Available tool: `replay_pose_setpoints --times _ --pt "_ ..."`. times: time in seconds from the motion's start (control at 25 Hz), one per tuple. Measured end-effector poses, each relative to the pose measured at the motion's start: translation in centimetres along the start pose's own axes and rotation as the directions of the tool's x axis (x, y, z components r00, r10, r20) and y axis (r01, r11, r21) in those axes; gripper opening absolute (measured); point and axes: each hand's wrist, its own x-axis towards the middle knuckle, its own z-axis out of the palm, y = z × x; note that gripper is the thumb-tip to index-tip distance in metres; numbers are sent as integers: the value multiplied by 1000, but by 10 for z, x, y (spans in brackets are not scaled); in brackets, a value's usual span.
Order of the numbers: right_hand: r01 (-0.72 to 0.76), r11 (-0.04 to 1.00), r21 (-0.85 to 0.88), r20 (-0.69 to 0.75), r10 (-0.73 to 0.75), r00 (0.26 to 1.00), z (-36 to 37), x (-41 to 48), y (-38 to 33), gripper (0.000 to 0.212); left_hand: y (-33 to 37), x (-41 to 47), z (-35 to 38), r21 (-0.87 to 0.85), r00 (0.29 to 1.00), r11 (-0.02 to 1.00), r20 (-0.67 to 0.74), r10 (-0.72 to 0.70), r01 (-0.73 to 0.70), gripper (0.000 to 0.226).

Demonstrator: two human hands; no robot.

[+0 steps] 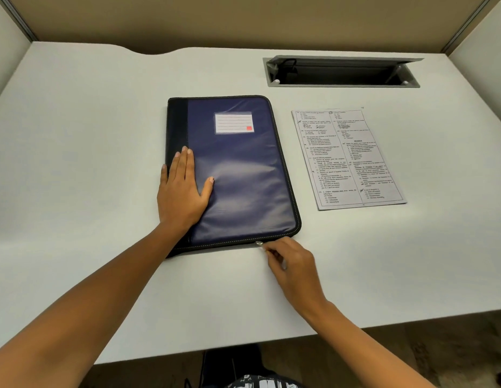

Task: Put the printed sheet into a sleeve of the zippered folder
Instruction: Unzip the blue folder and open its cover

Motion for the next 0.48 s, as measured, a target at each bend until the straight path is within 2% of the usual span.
replay_pose_setpoints --times 0.2,0.48 --pt "-7 1000 1 -9 7 1000 11 4 -10 16 0 1 1 -8 1000 1000 -4 -3 3 73" --pt "104 989 -106 35 -101 994 2 8 -3 19 3 1 -6 -20 1000 1000 28 1 0 72"
